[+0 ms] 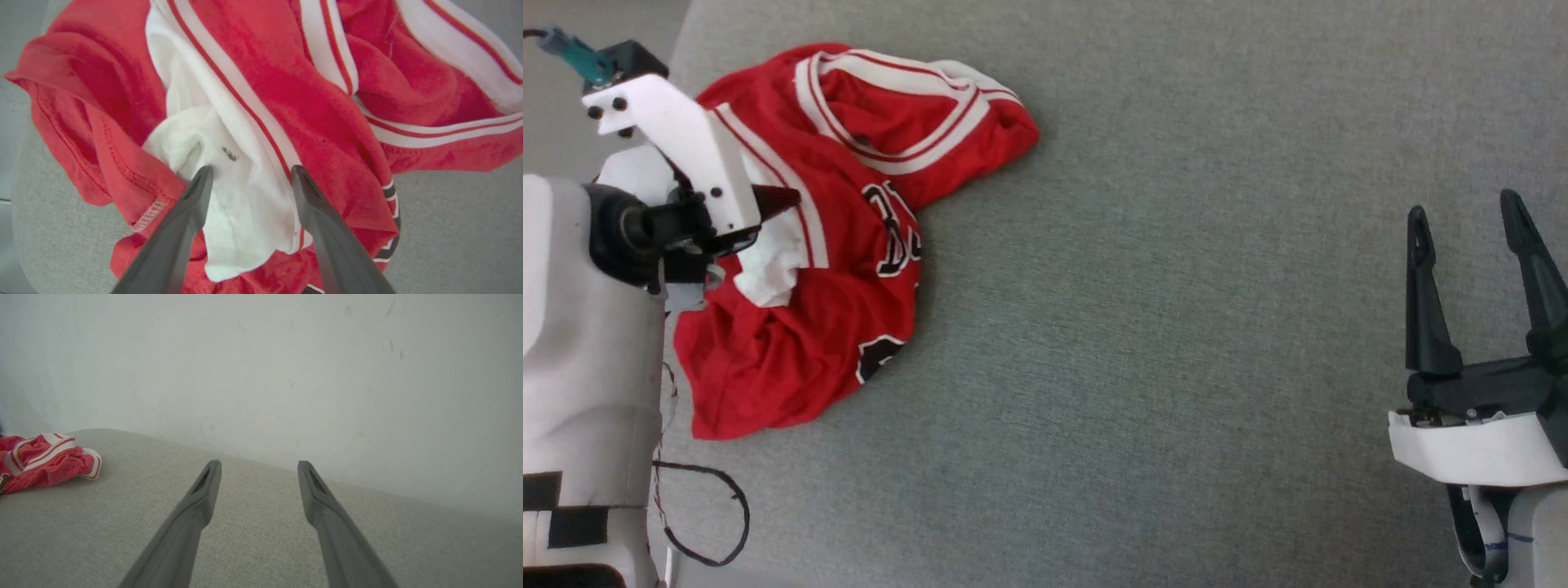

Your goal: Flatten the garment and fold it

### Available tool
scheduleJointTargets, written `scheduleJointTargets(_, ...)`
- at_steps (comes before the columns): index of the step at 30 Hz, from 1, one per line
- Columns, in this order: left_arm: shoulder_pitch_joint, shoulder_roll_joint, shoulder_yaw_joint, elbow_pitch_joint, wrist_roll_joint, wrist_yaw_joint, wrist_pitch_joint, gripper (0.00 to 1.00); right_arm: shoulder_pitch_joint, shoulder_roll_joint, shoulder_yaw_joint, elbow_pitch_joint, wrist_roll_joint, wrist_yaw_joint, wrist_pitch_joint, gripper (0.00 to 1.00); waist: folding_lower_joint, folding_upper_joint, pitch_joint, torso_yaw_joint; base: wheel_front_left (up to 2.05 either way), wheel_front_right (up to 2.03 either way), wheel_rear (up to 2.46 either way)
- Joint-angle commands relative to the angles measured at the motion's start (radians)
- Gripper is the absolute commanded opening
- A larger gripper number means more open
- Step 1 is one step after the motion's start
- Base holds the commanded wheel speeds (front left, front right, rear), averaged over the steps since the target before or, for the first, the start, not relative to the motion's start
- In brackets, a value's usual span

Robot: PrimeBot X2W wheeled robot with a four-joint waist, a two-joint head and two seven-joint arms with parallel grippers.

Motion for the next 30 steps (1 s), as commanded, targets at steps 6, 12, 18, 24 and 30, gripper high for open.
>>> scheduleJointTargets(6,0.030,0.004,0.018,-0.027,0.000,0.043,-0.008,1.00,-0.029,-0.011,-0.004,-0.030,-0.007,-0.001,0.015,1.00,-0.0001,0.0000,0.069,-0.040,0.00,0.00,0.00)
scheduleJointTargets(12,0.043,0.004,0.018,-0.022,-0.010,0.021,-0.034,0.00,-0.035,-0.015,-0.011,-0.031,-0.003,-0.001,0.018,1.00,-0.0001,0.0000,0.068,-0.045,0.00,0.00,0.00)
scheduleJointTargets(18,0.034,0.016,0.035,-0.028,-0.017,-0.009,-0.100,0.00,-0.042,-0.011,-0.010,-0.023,0.002,-0.001,0.012,1.00,-0.0001,0.0000,0.035,-0.048,0.00,0.00,0.00)
scheduleJointTargets(24,-0.014,0.013,0.071,-0.056,-0.057,-0.078,-0.202,0.00,-0.036,-0.004,-0.015,0.012,0.020,-0.001,-0.004,1.00,-0.0001,0.0000,-0.031,-0.049,0.00,0.00,0.00)
scheduleJointTargets(30,-0.085,0.029,0.080,-0.104,-0.055,-0.148,-0.308,0.00,-0.016,0.001,-0.024,0.048,0.044,-0.001,-0.019,1.00,-0.0001,0.0000,-0.131,-0.062,0.00,0.00,0.00)
